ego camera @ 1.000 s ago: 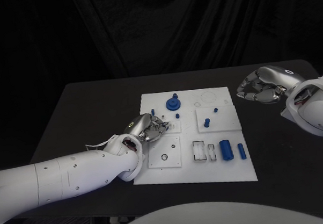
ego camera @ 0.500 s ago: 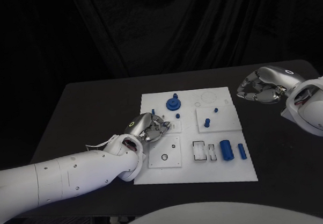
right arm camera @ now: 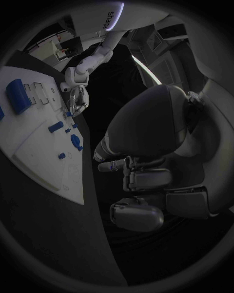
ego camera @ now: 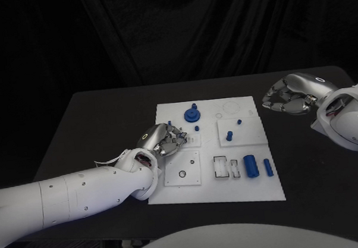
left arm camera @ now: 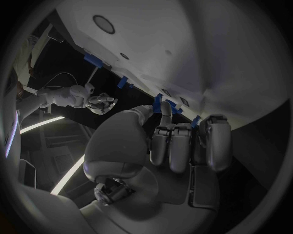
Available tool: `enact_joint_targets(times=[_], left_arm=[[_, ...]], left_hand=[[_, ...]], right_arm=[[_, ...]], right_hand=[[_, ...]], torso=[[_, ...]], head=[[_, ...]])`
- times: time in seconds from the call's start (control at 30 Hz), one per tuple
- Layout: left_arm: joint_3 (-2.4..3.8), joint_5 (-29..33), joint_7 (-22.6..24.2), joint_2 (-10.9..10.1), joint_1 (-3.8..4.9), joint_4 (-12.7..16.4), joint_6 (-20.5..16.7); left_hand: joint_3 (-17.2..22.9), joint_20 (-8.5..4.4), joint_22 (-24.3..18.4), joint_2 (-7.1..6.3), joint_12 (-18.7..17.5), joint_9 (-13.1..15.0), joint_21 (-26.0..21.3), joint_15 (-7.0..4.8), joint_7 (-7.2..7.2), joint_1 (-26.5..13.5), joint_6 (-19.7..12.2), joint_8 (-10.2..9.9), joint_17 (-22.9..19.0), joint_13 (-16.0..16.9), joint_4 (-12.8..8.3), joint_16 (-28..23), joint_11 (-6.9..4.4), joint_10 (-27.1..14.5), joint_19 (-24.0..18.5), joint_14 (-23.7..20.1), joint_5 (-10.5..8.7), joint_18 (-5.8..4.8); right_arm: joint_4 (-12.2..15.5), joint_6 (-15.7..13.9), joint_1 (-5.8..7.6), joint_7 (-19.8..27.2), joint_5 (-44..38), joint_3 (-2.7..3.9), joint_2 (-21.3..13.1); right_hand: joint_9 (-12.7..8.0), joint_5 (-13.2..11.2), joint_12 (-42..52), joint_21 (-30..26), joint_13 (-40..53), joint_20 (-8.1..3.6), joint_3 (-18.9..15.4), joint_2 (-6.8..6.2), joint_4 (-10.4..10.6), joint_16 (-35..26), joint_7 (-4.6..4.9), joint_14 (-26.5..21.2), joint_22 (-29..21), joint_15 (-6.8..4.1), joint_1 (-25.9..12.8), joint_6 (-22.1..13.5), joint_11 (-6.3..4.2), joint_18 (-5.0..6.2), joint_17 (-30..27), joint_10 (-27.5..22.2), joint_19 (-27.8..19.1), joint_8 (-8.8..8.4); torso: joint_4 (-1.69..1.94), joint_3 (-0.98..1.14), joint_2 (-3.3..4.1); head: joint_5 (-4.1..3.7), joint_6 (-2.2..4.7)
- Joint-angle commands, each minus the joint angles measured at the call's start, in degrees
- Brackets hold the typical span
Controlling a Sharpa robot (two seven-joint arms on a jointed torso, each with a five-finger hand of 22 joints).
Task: Assemble the parts on the task board
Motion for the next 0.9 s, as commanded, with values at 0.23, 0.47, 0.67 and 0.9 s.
enact_joint_targets(times=[0.23,0.47,0.67,0.9], left_arm=[[0.03,0.1,0.9,0.6,-0.26,-0.9,-2.0],[0.03,0.1,0.5,1.1,-0.51,-1.6,-1.4],[0.03,0.1,0.4,1.6,-0.74,-2.3,-0.9],[0.03,0.1,0.6,2.1,-1.01,-3.0,-0.8]], left_hand=[[0.5,-0.42,11.3,0.0,-0.2,0.2,0.1,-0.45,-0.47,0.8,0.3,0.3,15.1,15.1,-0.2,0.1,-0.45,6.1,0.0,6.0,0.08,0.19],[0.6,-0.46,11.3,-0.14,-0.2,0.3,0.2,-0.47,-0.41,0.9,-0.1,0.2,15.1,15.1,-0.3,0.1,-0.44,6.1,0.0,6.0,0.08,0.17],[0.6,-0.47,11.3,-0.1,-0.2,0.3,0.1,-0.47,-0.38,0.9,-0.1,0.3,15.1,15.1,-0.2,0.1,-0.43,6.1,0.0,6.0,0.01,0.18],[0.6,-0.48,11.3,-0.04,-0.2,0.4,0.0,-0.46,-0.34,0.8,-0.2,0.3,15.1,15.1,0.0,0.1,-0.4,6.1,0.0,6.0,-0.18,0.2]], right_arm=[[0.1,0.2,-0.15,-1.0,-0.1,0.04,0.0],[0.2,0.3,-0.15,-1.0,-0.1,0.04,0.0],[0.2,0.3,-0.15,-1.0,-0.1,0.04,0.0],[0.1,0.3,-0.15,-1.0,-0.1,0.04,0.0]], right_hand=[[-0.1,0.2,-0.1,-0.3,14.8,-0.01,0.3,-0.23,-0.4,0.2,0.22,6.0,10.2,0.2,0.9,-0.3,0.11,0.56,15.1,5.7,-0.4,-0.26],[-0.1,0.2,-0.2,-0.4,14.7,-0.04,0.5,-0.56,-1.0,0.2,0.22,6.0,10.2,0.17,1.7,-0.2,0.1,0.57,15.1,5.7,-0.4,-0.21],[-0.1,0.2,-0.2,-0.4,14.7,-0.04,0.5,-0.56,-1.0,0.2,0.22,6.0,10.2,0.17,1.7,-0.2,0.1,0.57,15.1,5.7,-0.4,-0.21],[-0.1,0.2,-0.2,-0.4,14.7,-0.04,0.5,-0.56,-1.0,0.2,0.22,6.0,10.2,0.17,1.7,-0.2,0.1,0.57,15.1,5.7,-0.4,-0.21]], torso=[[0.01,-0.01,-0.02],[0.0,0.03,-0.03],[0.01,0.02,-0.03],[0.0,0.0,0.04]], head=[[0.01,-0.01],[-0.01,-0.01],[0.04,-0.01],[0.05,-0.01]])
